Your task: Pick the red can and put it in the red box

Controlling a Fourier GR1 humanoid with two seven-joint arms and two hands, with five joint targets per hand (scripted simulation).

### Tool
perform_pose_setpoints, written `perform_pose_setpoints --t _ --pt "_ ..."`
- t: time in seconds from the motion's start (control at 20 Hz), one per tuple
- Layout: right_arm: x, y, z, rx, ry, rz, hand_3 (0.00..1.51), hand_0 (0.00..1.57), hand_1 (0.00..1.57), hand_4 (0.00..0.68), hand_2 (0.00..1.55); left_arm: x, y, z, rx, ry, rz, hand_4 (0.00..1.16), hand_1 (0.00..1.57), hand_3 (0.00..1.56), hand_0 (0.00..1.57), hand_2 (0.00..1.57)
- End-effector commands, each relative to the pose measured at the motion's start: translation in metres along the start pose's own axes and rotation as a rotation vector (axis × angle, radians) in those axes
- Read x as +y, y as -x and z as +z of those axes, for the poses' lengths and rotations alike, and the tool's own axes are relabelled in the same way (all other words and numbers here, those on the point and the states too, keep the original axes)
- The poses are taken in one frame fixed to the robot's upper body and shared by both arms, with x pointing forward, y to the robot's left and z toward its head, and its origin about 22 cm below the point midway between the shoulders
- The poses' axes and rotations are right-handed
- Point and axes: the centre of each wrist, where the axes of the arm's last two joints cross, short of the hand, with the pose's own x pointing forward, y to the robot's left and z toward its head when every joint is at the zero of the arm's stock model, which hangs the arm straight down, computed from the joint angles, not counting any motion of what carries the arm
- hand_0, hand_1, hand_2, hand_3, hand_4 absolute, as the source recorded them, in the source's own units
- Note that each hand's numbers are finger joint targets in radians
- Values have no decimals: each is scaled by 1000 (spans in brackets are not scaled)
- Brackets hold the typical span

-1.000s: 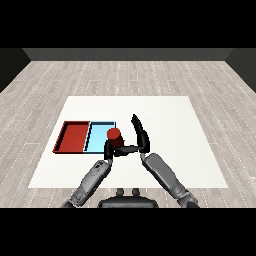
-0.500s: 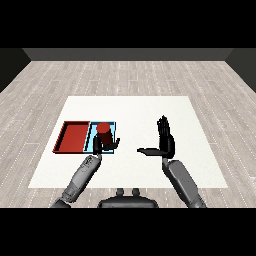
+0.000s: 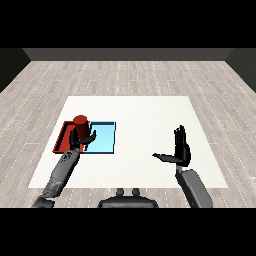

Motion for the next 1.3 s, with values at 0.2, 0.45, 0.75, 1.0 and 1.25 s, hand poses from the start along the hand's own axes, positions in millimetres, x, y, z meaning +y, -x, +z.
perform_pose_setpoints --t 0.2,0.45,0.75,1.0,1.25 --pt "-24 13 -1 62 69 85 0 0 0 0 0 52 38 -38 184 -63 -198 1097 1571 1472 1571 1555" --pt "-24 31 -9 87 56 127 0 0 0 0 0 42 48 -57 273 -89 -260 1058 1571 1493 1571 1564" --pt "-14 44 -18 110 65 43 0 0 0 0 0 41 77 -37 488 -61 -377 812 738 737 738 732" --pt "-26 43 -28 108 63 70 0 0 0 0 0 46 92 -23 622 -71 -406 795 828 494 828 805" --pt "-10 53 -37 98 86 56 0 0 0 0 0 63 94 -24 740 -188 -329 698 1285 0 1285 1170"
